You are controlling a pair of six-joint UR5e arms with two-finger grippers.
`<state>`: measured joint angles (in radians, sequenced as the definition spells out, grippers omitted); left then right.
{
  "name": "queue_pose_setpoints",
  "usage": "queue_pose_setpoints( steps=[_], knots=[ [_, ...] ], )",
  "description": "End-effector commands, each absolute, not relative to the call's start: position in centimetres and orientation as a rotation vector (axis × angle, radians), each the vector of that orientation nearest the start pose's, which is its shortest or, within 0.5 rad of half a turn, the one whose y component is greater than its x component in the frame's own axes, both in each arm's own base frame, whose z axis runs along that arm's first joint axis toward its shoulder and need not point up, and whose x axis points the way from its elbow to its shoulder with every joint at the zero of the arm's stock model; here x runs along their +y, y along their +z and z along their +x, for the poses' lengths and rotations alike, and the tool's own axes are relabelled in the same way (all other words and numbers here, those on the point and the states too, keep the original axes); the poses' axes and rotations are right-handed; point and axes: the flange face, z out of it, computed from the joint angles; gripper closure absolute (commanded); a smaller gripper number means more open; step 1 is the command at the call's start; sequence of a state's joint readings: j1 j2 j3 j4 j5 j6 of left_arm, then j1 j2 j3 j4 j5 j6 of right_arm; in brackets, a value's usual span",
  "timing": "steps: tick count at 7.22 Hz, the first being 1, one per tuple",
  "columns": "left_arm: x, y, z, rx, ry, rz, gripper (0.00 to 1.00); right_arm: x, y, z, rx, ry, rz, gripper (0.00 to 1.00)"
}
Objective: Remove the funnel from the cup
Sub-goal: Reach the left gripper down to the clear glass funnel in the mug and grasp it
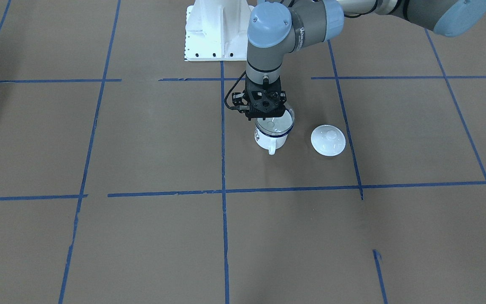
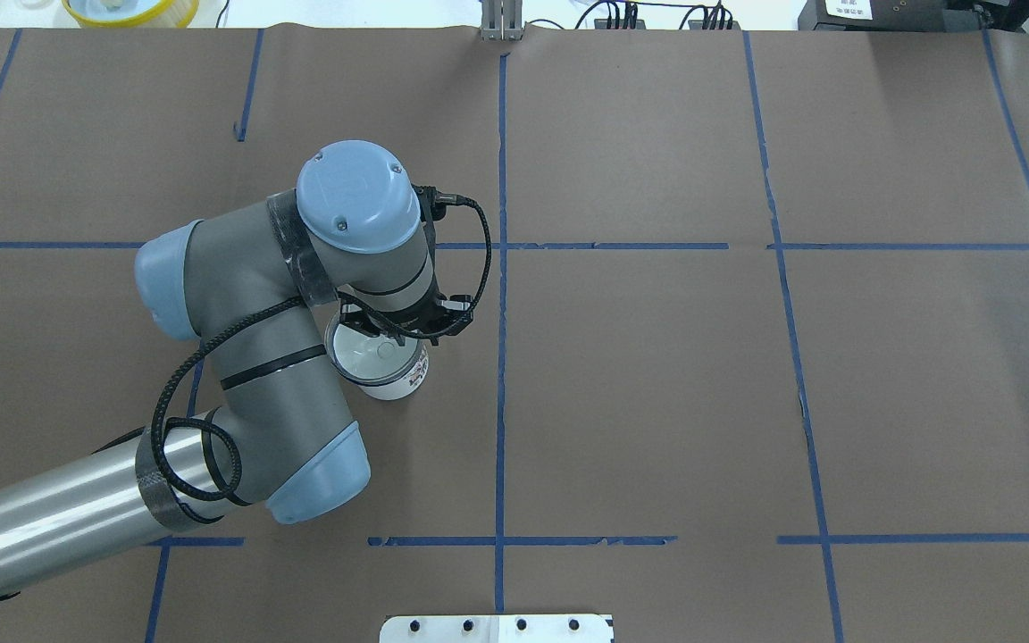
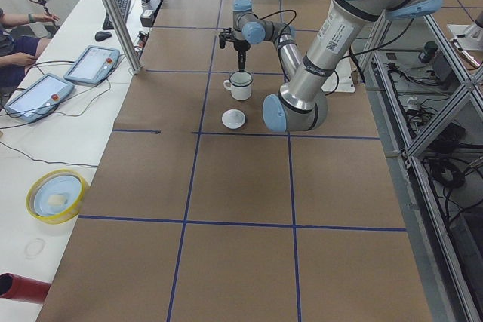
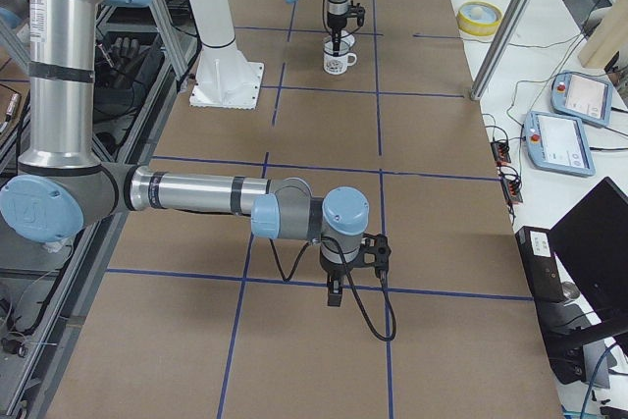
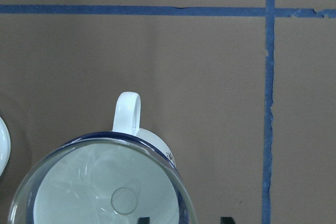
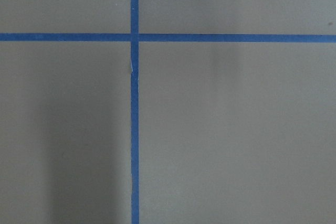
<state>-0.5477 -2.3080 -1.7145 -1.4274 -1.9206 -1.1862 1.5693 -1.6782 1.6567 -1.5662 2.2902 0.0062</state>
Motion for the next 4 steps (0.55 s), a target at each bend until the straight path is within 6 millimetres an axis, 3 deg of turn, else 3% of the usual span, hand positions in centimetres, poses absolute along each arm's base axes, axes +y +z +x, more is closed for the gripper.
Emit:
queue_pose_setpoints(
  steps=[1,2,4],
  knots=[
    [-43.6,18.1,52.4,0.798,-0.026,0.028,0.80,-44.5,67.0,6.7,-0.719,0.010,-0.019,0.00],
    [-43.5,17.7,52.3,0.803,-0.024,0.031,0.90,-44.5,67.0,6.7,-0.719,0.010,-0.019,0.00],
    [-43.3,17.0,51.9,0.813,-0.024,0.038,1.00,-44.5,67.0,6.7,-0.719,0.010,-0.019,0.00]
  ],
)
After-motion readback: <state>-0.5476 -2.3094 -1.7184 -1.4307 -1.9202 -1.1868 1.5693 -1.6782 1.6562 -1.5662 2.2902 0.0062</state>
